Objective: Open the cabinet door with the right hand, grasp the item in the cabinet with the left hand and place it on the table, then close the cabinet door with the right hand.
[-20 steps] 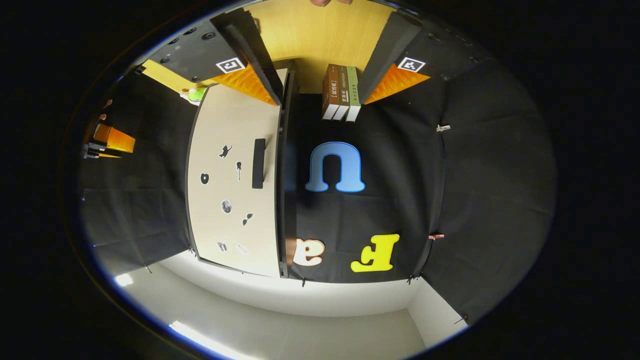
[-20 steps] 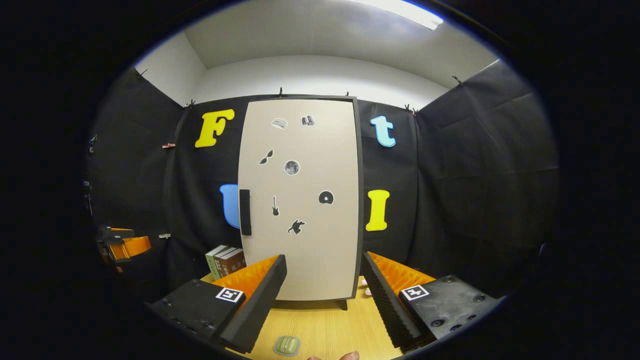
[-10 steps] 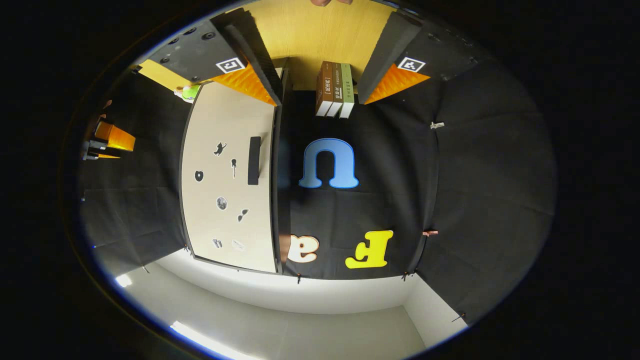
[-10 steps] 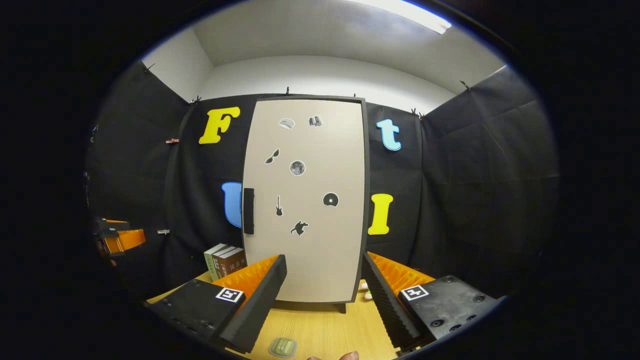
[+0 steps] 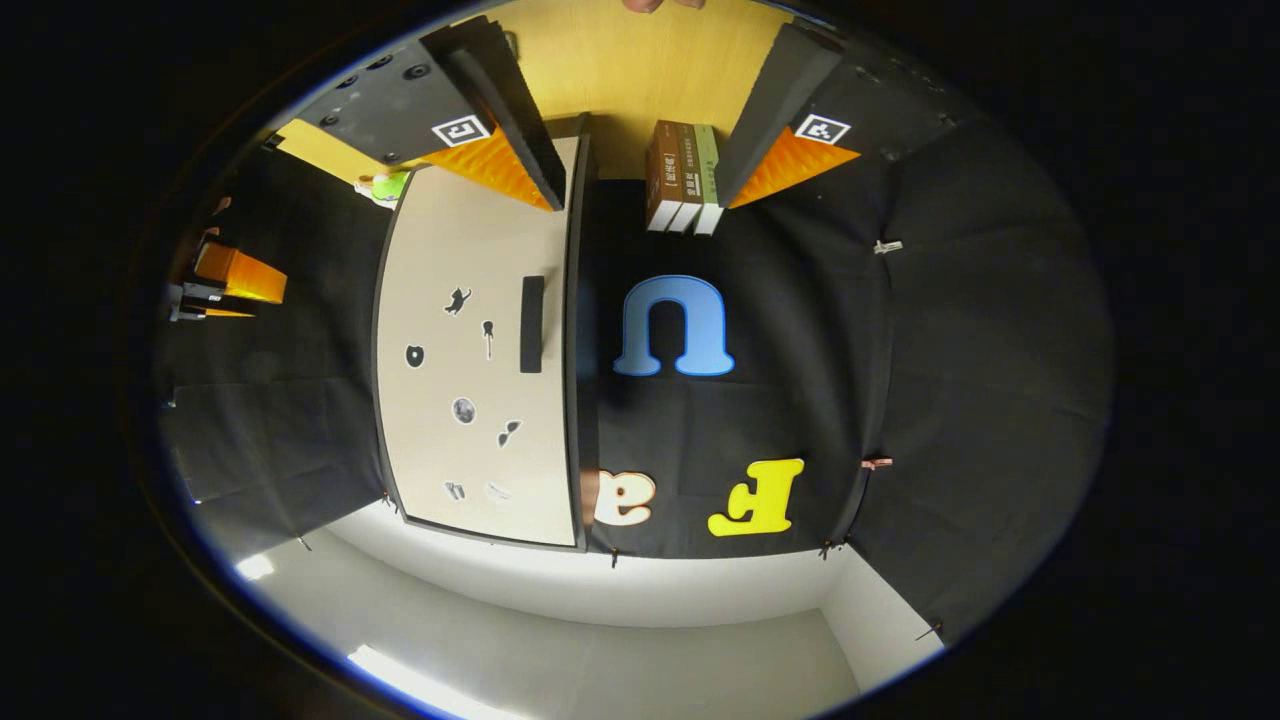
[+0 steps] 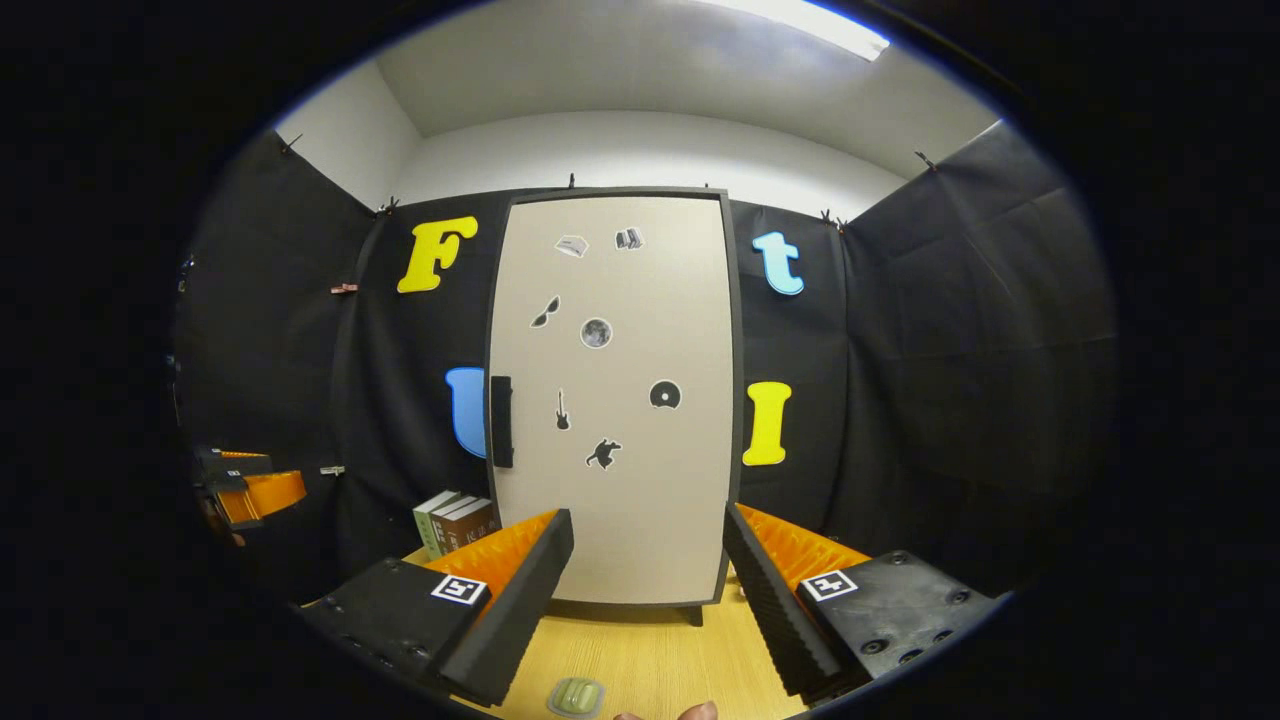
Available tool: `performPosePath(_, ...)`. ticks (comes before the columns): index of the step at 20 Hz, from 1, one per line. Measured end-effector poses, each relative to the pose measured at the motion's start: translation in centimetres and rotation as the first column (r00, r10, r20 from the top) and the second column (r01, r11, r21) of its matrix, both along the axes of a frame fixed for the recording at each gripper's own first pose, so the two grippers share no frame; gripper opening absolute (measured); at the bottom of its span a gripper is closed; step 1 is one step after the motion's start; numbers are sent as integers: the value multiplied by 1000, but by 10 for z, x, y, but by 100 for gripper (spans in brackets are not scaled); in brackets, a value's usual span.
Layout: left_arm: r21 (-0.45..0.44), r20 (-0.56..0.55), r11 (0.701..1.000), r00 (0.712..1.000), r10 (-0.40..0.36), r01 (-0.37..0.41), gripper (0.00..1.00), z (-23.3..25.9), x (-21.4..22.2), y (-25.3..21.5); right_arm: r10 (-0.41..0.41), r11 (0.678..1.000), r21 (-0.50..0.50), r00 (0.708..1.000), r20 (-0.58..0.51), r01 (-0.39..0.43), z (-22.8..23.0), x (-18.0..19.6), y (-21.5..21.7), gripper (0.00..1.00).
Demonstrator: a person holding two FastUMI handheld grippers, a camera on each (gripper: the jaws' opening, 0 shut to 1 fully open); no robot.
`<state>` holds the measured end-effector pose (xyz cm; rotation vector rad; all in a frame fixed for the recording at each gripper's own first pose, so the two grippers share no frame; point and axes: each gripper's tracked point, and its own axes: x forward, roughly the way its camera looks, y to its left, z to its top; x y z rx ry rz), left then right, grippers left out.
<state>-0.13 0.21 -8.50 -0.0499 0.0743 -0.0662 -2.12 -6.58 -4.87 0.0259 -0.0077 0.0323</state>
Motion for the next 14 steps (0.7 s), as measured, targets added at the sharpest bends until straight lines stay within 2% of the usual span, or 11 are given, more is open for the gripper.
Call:
performPosePath(2, -3, -5, 1000, 1000, -9, 9, 95, -7, 2, -3, -10, 1000, -13, 1000, 22, 10, 1, 6, -5, 98)
performPosePath(9, 18, 7, 999, 999, -34, 34, 95, -19, 5, -13, -29, 1000, -1, 1000, -3, 29, -20, 21, -19, 98)
performPosePath(14, -9, 0, 1000, 1000, -26, 26, 95, -30, 6, -19, 13, 1000, 25, 1000, -3, -13, -32, 29, -14, 98)
